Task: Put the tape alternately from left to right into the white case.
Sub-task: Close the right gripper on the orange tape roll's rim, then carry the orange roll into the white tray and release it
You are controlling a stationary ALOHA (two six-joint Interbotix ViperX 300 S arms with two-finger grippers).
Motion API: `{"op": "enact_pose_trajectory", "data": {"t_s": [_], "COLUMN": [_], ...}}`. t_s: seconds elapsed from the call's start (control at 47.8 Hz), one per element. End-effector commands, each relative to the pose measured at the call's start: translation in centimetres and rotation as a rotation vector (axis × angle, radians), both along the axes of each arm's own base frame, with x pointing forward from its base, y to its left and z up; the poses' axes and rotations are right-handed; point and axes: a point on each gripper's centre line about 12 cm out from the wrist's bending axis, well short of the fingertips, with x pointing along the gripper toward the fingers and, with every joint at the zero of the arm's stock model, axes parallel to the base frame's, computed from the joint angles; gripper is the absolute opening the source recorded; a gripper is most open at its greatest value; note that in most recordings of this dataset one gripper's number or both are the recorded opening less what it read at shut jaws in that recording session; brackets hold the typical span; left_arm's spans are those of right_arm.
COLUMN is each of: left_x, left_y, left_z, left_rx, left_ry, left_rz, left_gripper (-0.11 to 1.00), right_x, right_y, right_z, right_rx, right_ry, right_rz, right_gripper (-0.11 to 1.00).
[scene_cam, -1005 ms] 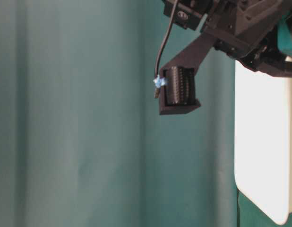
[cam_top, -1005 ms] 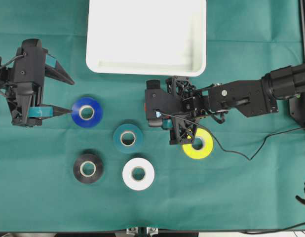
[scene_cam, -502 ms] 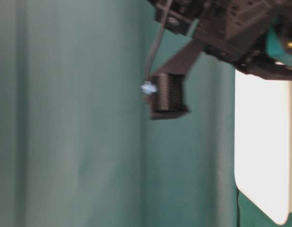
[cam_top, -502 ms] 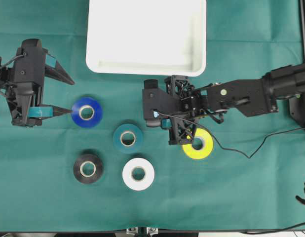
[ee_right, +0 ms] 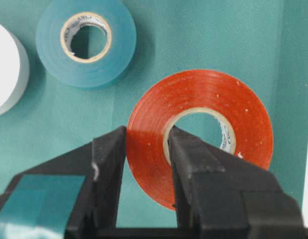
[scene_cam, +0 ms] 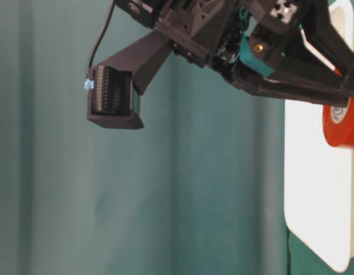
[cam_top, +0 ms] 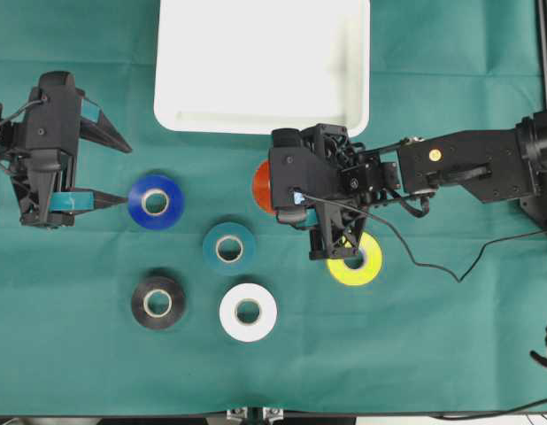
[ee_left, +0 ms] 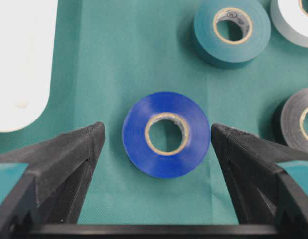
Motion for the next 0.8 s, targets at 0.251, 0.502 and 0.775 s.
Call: {"op": "enact_pose_trajectory", "data": {"t_s": [0.251, 0.502, 0.775], "left_x": [0.2, 0.2, 0.2], "left_y": [0.0, 0.0, 0.0], "left_z": [0.5, 0.5, 0.4], "left_rx": [-0.004, -0.036, -0.044], "left_ry": [-0.018, -0.016, -0.016], "left_rz": [0.003, 0.032, 0.039], "left_gripper": [0.74, 0.74, 0.74], "right_x": [1.0, 1.0, 2.3], "right_y": [-4.3, -8.0, -11.2], "right_z": [2.3, 2.2, 1.0], "right_rx": [-0.050, -0.092, -0.130], "right_ry": [-0.073, -0.071, -0.083], "right_rz": [-0.069, -0.135, -0.176], "right_gripper": [0.26, 0.26, 0.26]}}
